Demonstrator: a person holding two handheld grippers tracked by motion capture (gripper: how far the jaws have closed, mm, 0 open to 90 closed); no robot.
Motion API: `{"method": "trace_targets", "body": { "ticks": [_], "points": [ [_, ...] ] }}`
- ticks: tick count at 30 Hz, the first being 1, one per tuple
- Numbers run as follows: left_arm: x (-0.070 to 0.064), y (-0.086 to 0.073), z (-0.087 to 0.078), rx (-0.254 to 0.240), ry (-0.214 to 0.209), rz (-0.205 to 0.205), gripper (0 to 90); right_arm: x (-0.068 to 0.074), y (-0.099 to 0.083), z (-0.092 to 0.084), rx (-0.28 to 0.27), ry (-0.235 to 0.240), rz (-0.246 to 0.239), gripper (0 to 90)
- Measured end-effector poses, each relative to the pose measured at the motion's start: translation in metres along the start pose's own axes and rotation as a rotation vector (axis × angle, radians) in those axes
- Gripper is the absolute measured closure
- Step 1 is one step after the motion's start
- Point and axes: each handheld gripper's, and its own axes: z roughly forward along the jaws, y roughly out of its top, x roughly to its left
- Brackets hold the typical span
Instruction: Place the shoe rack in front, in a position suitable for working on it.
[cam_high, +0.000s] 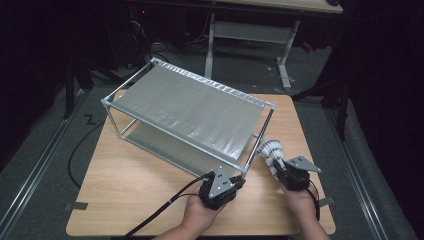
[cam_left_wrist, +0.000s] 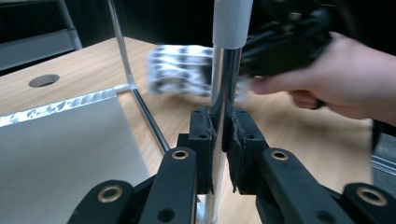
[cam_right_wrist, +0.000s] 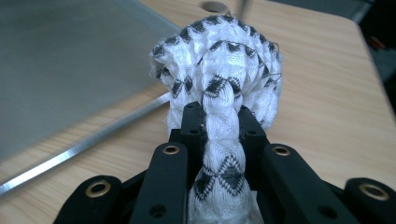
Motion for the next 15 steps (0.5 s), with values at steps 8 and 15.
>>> {"method": "trace_targets", "body": {
  "ticks": [8, 15],
  "points": [
    [-0.005, -0.012, -0.025, -0.016, -0.007, 0.001, 81.3, 0.059, 0.026, 0.049, 0.067, 0.146, -0.143, 77.4],
    [0.004, -0.019, -0.044, -0.015, 0.021, -0.001, 81.4, 0.067, 0.022, 0.081, 0.204, 0.210, -0.150, 78.0]
  ]
}}
